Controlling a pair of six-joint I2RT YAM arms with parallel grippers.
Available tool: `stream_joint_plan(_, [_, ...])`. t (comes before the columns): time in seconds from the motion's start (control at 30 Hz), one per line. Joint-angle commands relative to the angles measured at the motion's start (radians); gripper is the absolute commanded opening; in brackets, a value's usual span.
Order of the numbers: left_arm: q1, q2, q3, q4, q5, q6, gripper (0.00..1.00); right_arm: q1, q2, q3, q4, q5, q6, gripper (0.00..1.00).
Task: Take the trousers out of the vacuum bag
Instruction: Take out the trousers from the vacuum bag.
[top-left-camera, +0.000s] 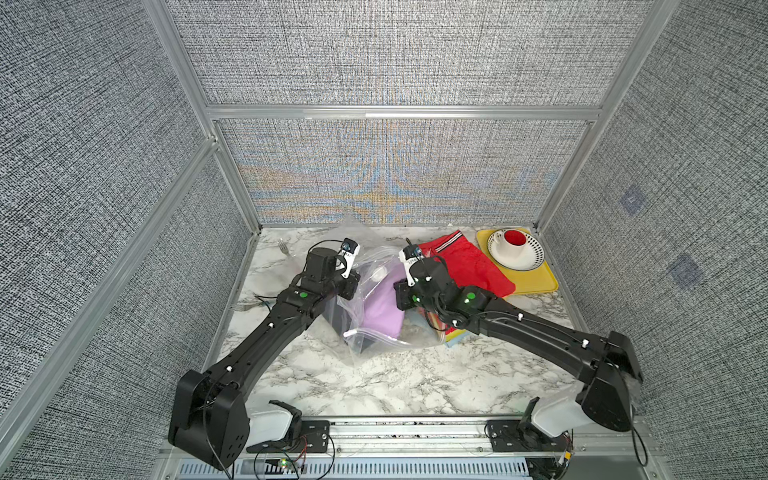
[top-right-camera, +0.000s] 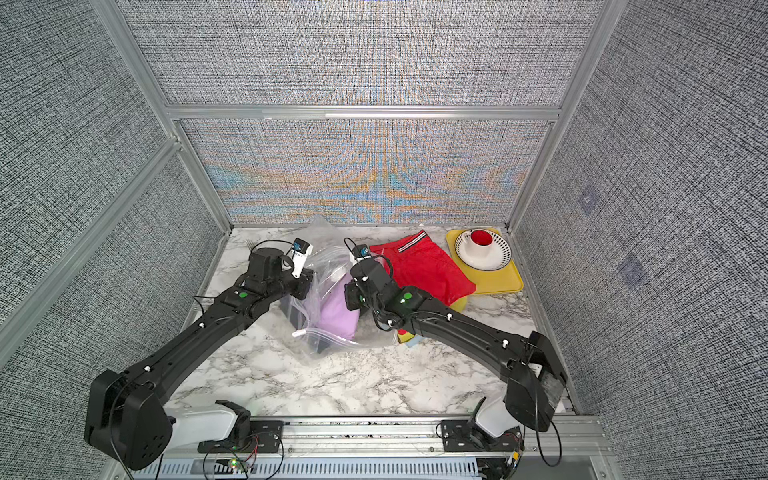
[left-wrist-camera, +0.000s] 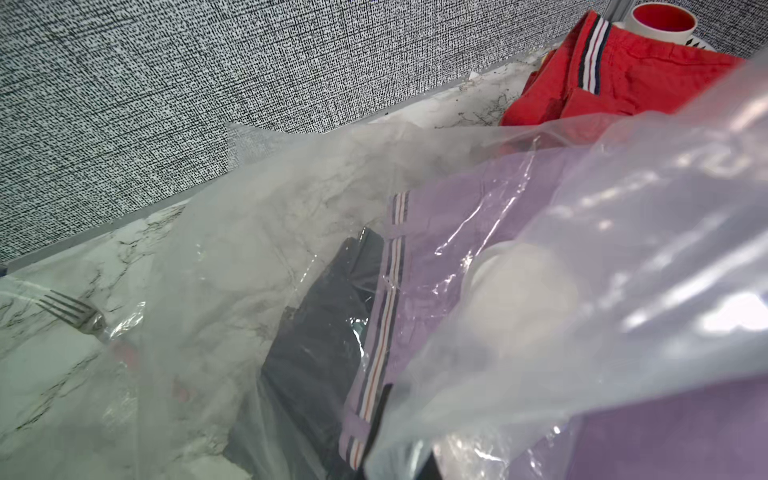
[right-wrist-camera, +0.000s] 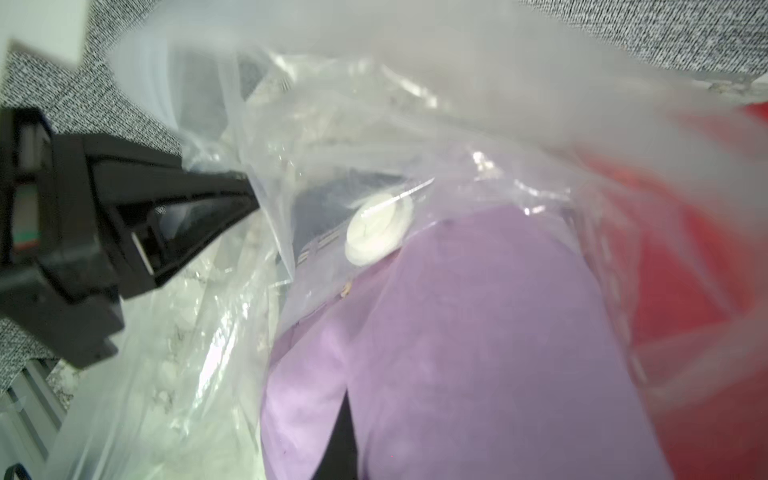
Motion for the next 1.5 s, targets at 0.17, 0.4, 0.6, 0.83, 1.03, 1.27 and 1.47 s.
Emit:
stream_joint_plan(0.17, [0.001,0.038,0.066,0.004,0.022,0.017,0.0,0.004,0.0,-0.185,0.159,-0.091,0.187,0.0])
stream_joint_plan(0.4, [0.001,0.03,0.08,0.0,0.029,0.016,0.0,0.022,0.0,-0.236,0.224,-0.103,0.238,0.53])
stream_joint_plan(0.6, [0.002,0.036,0.089,0.006,0.047,0.011,0.0,0.029,-0.016,-0.295,0.275,-0.105,0.303,0.69])
stream_joint_plan(0.83, [0.001,0.05,0.11,0.006,0.078,0.0,0.0,0.068,0.038,-0.316,0.353,-0.091,0.346,0.73])
stream_joint_plan(1.03, [0.001,0.042,0.107,0.006,0.083,-0.005,0.0,0.079,0.103,-0.315,0.449,-0.025,0.335,0.75])
stream_joint_plan(1.27, [0.001,0.03,0.099,0.004,0.079,-0.001,0.0,0.08,0.16,-0.302,0.53,0.016,0.313,0.72])
stream_joint_plan(1.47, [0.001,0.042,0.092,0.013,0.082,-0.004,0.0,0.082,0.158,-0.302,0.549,0.076,0.294,0.57])
